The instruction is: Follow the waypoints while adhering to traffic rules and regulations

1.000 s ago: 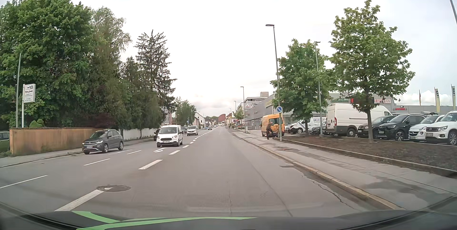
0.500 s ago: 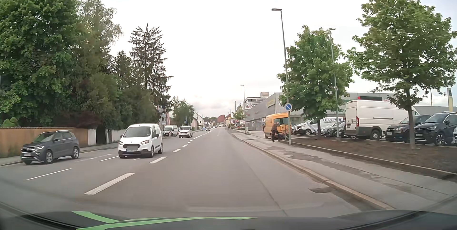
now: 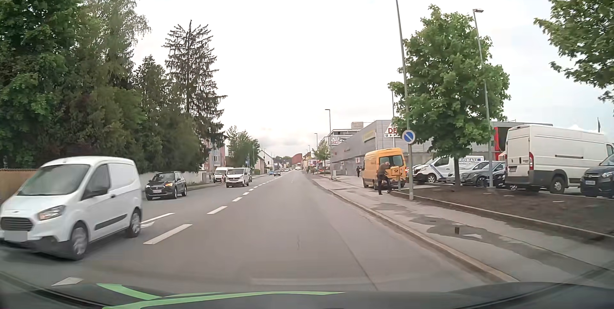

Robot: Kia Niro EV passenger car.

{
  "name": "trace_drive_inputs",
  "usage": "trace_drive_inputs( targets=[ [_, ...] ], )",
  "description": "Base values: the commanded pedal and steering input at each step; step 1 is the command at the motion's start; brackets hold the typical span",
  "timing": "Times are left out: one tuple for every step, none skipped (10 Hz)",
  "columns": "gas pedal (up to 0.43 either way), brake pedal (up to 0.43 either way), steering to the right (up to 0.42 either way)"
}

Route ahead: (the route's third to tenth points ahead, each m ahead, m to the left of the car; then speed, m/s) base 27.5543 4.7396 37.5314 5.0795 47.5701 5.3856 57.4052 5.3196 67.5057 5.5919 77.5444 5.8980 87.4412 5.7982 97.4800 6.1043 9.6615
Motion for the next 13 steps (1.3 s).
trace_drive_inputs(
  targets=[
    [0.398,0.0,-0.004],
    [0.398,0.0,-0.004],
    [0.398,0.0,-0.007],
    [0.378,0.0,-0.008],
    [0.339,0.0,-0.008],
    [0.339,0.0,-0.008],
    [0.339,0.0,-0.008],
    [0.319,0.0,-0.007],
    [0.319,0.0,-0.007],
    [0.319,0.0,-0.006],
    [0.319,0.0,-0.006],
    [0.311,0.0,-0.006],
    [0.311,0.0,-0.005]
  ],
)
